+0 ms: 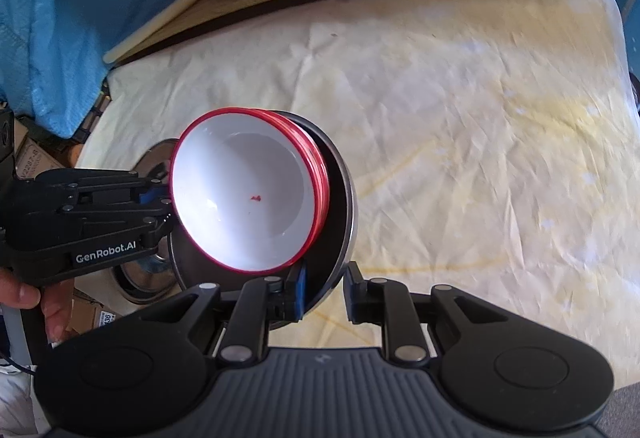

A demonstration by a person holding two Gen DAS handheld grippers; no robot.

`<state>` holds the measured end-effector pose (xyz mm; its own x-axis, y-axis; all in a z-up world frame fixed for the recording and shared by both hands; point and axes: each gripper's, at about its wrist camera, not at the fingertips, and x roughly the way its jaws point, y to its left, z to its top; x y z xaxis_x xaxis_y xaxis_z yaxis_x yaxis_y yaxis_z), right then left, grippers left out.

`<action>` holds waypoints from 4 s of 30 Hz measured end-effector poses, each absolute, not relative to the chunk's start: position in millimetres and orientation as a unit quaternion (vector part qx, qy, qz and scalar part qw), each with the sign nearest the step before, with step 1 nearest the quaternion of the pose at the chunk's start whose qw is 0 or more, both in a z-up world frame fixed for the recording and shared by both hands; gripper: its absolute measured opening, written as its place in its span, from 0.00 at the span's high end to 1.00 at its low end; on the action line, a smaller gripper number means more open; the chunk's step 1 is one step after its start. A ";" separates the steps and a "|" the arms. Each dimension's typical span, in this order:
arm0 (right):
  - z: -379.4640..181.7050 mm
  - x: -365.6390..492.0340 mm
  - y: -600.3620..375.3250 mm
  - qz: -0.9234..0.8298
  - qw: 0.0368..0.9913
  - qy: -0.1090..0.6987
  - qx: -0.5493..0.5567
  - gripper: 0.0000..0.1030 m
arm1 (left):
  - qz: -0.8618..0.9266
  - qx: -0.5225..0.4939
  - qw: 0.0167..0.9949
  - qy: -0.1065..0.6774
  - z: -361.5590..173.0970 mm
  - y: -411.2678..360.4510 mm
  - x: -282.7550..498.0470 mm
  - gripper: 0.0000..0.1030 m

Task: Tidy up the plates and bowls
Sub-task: 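Lift the nested bowls with both grippers and carry them over the plate stack, then lower the nested bowls onto the plate stack with both grippers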

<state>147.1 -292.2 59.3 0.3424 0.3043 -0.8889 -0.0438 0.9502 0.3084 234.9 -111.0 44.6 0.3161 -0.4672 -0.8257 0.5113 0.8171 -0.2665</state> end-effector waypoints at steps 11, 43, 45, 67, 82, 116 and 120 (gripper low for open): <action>62.6 160.5 -249.1 0.157 0.806 0.563 0.089 0.79 | -0.252 0.001 0.830 0.498 51.7 -66.3 224.4 0.88; 56.2 171.2 -157.8 0.206 0.791 0.576 0.029 0.79 | -0.181 -0.041 0.843 0.505 44.7 4.9 220.6 0.88; 55.2 172.3 -156.7 0.204 0.790 0.577 0.028 0.79 | -0.182 -0.041 0.842 0.507 43.2 5.0 222.5 0.88; 49.0 180.3 -140.5 0.205 0.782 0.588 0.006 0.79 | -0.178 -0.055 0.832 0.523 30.5 18.7 226.1 0.87; 47.6 180.0 -120.0 0.210 0.774 0.597 -0.031 0.78 | -0.173 -0.065 0.828 0.530 25.7 29.6 217.5 0.87; 43.7 198.5 -101.0 0.238 0.733 0.631 -0.091 0.73 | -0.167 -0.070 0.809 0.559 19.7 33.9 227.5 0.87; 44.0 197.3 -101.8 0.243 0.731 0.631 -0.090 0.71 | -0.166 -0.070 0.809 0.559 19.9 34.1 227.8 0.87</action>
